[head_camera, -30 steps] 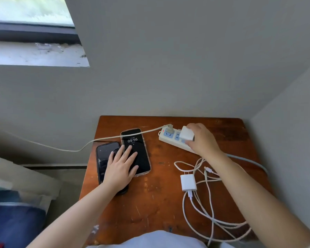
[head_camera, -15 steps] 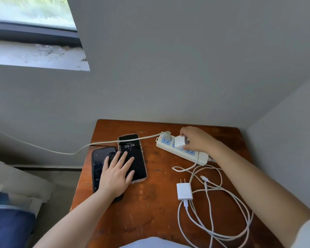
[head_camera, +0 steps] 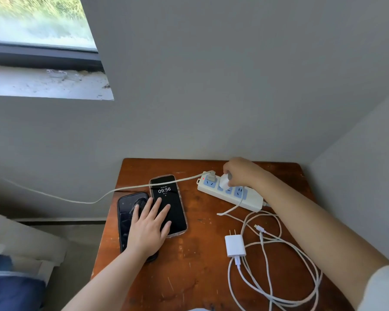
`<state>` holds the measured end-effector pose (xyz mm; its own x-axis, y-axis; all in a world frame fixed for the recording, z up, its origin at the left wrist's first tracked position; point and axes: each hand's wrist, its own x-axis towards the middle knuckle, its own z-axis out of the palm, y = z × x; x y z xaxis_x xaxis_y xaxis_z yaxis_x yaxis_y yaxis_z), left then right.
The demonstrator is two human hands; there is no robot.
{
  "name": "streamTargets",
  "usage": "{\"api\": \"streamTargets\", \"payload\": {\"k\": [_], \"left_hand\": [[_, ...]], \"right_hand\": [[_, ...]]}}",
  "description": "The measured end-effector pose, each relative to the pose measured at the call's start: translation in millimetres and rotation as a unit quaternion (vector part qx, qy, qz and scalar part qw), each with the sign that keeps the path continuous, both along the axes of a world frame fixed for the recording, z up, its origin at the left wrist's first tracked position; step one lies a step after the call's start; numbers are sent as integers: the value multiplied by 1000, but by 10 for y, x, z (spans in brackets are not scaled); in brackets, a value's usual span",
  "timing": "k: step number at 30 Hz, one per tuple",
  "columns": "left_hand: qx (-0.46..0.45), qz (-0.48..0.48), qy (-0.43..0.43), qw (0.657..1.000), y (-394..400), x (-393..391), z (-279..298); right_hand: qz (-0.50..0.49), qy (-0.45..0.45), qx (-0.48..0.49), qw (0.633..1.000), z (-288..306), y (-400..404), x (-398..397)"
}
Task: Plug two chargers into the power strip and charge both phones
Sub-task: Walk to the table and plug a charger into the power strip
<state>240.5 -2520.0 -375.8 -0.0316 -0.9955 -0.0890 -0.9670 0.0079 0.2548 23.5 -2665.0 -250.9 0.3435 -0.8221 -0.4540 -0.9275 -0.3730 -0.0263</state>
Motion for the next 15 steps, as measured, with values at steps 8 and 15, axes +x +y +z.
{"api": "streamTargets", "payload": {"k": [8, 15], "left_hand": [[-2, -4, -8, 1000, 0, 5, -28], [4, -1, -13, 1000, -6, 21, -78]], "right_hand": [[-25, -54, -116, 991, -102, 170, 145], [-56, -84, -177, 979, -261, 336, 64]]}}
